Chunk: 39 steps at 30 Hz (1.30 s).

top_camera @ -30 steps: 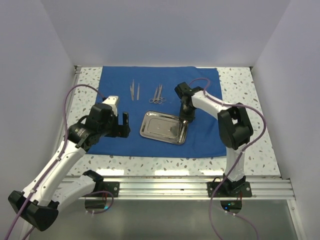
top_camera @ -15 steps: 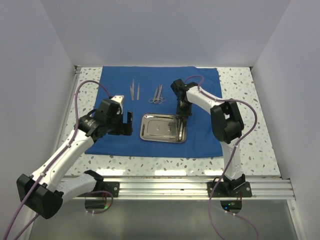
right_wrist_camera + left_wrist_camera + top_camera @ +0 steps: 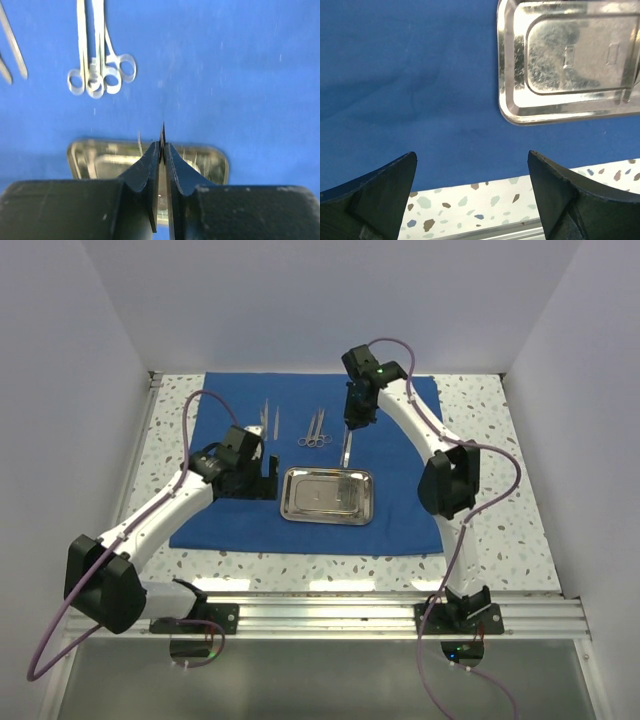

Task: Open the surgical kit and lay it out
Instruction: Pick up the medical item from the container, then place the medical item in the surgical kit, then pick up the medical item from the container.

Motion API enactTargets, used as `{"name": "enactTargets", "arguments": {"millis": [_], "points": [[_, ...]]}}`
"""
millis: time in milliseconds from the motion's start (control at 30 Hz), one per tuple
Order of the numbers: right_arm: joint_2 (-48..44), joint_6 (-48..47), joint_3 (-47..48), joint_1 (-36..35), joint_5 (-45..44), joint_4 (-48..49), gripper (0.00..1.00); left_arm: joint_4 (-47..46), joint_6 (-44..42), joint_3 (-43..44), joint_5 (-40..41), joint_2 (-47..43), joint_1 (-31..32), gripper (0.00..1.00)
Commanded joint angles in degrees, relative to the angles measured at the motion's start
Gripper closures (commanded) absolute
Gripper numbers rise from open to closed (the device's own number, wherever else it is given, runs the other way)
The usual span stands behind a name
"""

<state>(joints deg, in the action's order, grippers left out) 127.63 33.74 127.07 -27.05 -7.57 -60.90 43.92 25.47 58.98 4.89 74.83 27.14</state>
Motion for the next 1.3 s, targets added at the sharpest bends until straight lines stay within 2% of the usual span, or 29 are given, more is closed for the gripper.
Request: {"name": "enactTargets", "arguments": {"millis": [0, 200, 467, 567, 700, 767, 833, 933, 967, 1067, 1267], "points": [[6.3, -1.1, 5.1, 2.8, 1.8, -1.8, 0.89, -4.1, 1.8, 4.0, -0.3, 0.1, 0.0, 0.04], [16.2, -1.0, 17.8, 7.9, 1.9, 0.2, 0.92, -2.1, 2.0, 4.3, 0.7, -0.7, 0.0, 0.05], [19.0, -3.1, 19.3, 13.3, 2.6, 11.7, 0.82, -3.8, 3.6, -0.1, -0.7, -2.0, 0.0, 0.05], [20.8, -4.1, 20.2, 13.4, 3.6, 15.4, 0.73, -4.3, 3.4, 0.3, -1.4, -0.9, 0.0, 0.05], [21.6, -4.0, 18.2, 13.4, 7.0, 19.5, 0.21, -4.4, 2.0, 2.3, -1.5, 1.4, 0.0, 0.05], [20.9, -3.9, 17.0, 13.4, 7.4, 19.2, 0.15, -4.6, 1.1, 3.2, -1.6, 2.2, 0.0, 0.05], [18.3, -4.0, 14.2, 13.3, 7.4, 19.0, 0.14, -4.7, 0.4, 4.1, -1.8, 3.6, 0.0, 0.05], [8.2, -4.8, 3.0, 12.6, 7.4, 21.8, 0.14, -5.9, -0.4, 4.7, -2.3, 4.9, 0.0, 0.05], [2.2, -5.2, -3.2, 12.3, 7.4, 22.5, 0.14, -6.7, -0.6, 4.7, -2.7, 5.6, 0.0, 0.05], [-6.4, -8.2, -12.3, 10.6, 7.5, 23.6, 0.14, -8.2, -0.9, 4.8, -3.2, 6.8, 0.0, 0.05], [-11.8, -10.4, -20.5, 5.4, 7.9, 16.0, 0.17, -10.3, -1.1, 4.0, -6.8, 6.2, 0.0, 0.06]]}}
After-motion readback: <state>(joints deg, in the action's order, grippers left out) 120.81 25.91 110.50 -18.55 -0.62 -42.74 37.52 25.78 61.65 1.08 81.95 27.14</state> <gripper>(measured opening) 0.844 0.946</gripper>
